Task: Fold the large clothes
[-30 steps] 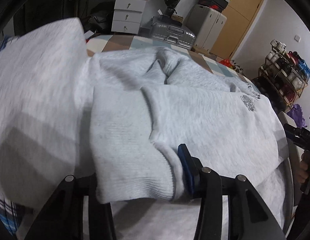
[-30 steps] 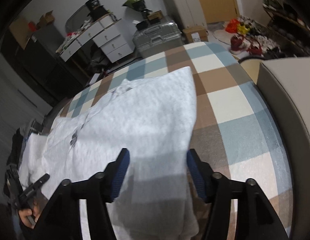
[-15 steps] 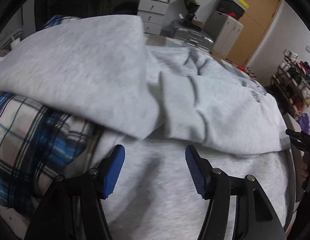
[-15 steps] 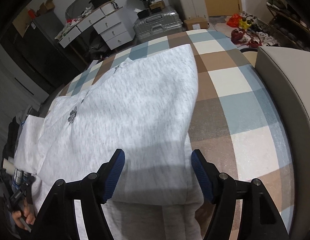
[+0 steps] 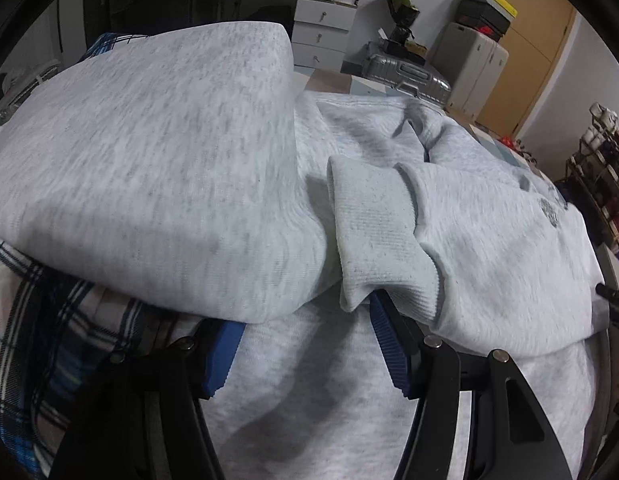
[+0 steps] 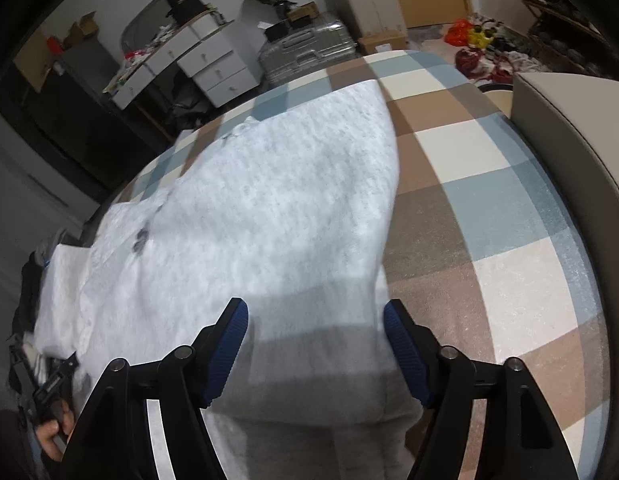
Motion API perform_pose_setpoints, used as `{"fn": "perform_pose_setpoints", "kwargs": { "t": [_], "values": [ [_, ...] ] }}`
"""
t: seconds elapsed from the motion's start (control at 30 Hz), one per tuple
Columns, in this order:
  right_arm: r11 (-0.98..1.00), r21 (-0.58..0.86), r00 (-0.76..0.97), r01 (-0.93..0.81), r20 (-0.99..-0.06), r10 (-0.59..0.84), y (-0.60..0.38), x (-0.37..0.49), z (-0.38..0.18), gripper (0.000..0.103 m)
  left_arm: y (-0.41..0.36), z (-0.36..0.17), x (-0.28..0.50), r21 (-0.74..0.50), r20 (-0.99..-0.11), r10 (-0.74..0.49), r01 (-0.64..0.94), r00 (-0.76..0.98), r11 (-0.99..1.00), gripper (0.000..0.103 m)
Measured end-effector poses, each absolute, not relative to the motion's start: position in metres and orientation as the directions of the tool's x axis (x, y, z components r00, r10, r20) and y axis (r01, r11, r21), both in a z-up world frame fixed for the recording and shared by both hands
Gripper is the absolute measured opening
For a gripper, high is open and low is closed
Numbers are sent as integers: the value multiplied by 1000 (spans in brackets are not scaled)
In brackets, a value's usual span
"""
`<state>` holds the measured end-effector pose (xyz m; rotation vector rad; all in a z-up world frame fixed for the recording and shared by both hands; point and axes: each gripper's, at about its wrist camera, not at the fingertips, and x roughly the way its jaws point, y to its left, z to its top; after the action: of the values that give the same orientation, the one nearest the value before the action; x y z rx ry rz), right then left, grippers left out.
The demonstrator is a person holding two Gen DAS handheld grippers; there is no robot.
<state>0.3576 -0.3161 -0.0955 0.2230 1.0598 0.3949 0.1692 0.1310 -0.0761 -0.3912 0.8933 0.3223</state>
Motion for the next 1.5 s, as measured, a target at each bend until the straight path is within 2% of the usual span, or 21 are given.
{"fn": "perform_pose_setpoints", "kwargs": {
  "t": [0.03,0.07,0.1,0.13,0.5,0.53,0.57,0.6,0.67,1.0,1.2,1.27,1.37,1.43,1.47,1.5],
  "values": [
    [922,338,434,-190,-813,388,-314,362,-99,31,132,-76,170,-194,-799,116,-435,590,879,52],
    [924,338,441,-180,-812,383,-315,365,-101,26,134,-76,171,-181,-797,134,-446,588,876,37],
    [921,346,446,-178,-806,389,-315,366,-101,20,135,-77,173,-164,-798,155,-458,582,874,18],
    [921,349,456,-175,-800,390,-316,367,-101,16,138,-78,177,-156,-801,161,-462,576,873,15],
    [952,266,495,-154,-813,307,-316,408,-97,10,143,-83,220,-126,-814,172,-458,554,880,15],
    [953,265,495,-149,-814,304,-316,414,-97,9,142,-84,224,-132,-816,162,-452,555,882,13],
    [953,264,492,-148,-816,303,-315,419,-98,9,140,-84,229,-164,-810,119,-417,574,894,3],
    [953,264,494,-148,-815,302,-314,424,-99,9,135,-87,238,-166,-817,94,-387,569,907,2],
    [956,250,501,-155,-814,294,-309,431,-99,8,125,-87,248,-114,-817,126,-371,563,922,2],
    [975,202,533,-93,-817,220,-305,457,-97,8,122,-88,282,-61,-809,141,-319,571,946,2],
    [977,208,531,-50,-823,203,-331,451,-99,8,111,-87,301,-74,-813,109,-286,573,955,2],
    [973,222,528,-69,-819,224,-333,448,-97,8,111,-86,296,-81,-816,101,-285,569,955,2],
    [971,227,525,-74,-819,231,-333,439,-89,20,121,-84,282,-123,-833,66,-300,550,946,2],
    [963,249,531,-101,-805,264,-331,431,-80,42,129,-75,261,-153,-825,48,-305,563,940,3],
    [961,251,539,-118,-796,274,-329,424,-73,48,128,-70,253,-161,-820,46,-307,571,938,10],
    [957,252,555,-142,-781,287,-328,416,-64,56,132,-63,240,-176,-810,42,-310,585,934,22]
  ]
}}
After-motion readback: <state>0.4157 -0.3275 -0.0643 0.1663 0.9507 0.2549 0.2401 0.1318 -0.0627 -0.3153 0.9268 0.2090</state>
